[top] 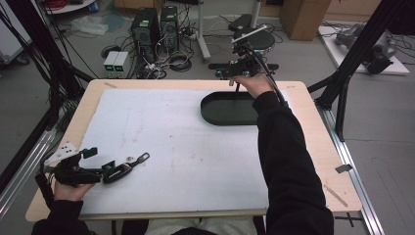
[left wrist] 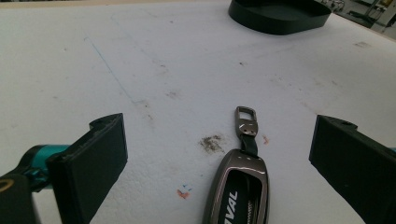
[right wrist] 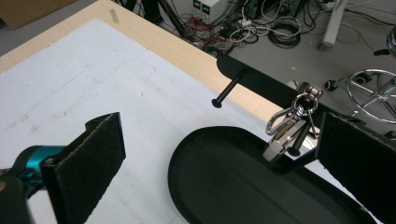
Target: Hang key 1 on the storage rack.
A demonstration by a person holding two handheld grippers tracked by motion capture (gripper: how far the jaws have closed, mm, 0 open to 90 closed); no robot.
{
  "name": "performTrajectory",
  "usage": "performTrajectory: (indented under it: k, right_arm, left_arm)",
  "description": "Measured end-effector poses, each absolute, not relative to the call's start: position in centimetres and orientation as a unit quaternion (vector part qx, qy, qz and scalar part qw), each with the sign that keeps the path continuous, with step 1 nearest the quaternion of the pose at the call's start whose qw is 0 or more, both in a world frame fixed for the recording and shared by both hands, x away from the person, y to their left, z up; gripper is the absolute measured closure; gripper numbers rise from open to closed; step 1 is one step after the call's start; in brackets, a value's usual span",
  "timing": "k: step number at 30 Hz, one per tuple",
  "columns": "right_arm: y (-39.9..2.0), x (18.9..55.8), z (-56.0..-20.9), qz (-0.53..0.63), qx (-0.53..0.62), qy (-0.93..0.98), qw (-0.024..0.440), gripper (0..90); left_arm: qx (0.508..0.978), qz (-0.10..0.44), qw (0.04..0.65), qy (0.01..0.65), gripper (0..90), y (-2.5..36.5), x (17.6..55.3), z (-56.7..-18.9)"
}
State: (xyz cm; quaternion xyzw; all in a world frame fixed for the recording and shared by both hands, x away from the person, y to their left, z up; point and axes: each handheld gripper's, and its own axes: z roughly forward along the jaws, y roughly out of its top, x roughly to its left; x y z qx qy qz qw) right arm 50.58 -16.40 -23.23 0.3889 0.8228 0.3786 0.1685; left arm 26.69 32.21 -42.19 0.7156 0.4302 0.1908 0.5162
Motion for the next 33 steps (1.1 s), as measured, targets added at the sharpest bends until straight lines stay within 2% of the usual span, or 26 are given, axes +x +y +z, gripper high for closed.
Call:
performTrajectory:
  k: [8, 25, 33]
  right_arm:
    - [-17.2, 48.9, -22.6, 0.361, 0.387, 0.829, 0.181, 0.8]
    - [-20.3, 44.6, -18.9, 0.385, 0.38, 0.812, 0.219, 0.8]
    - [-21.9, 43.4, -20.6, 0.391, 0.393, 0.806, 0.208, 0.8]
  left_arm:
    - [0.714, 0.191, 0.519, 0.43, 4.7, 32.2, 26.7, -42.2]
    - [0.71, 0.191, 0.526, 0.427, 4.7, 32.0, 27.1, -42.0]
    - [0.712, 0.19, 0.526, 0.424, 4.7, 31.8, 27.5, -42.0]
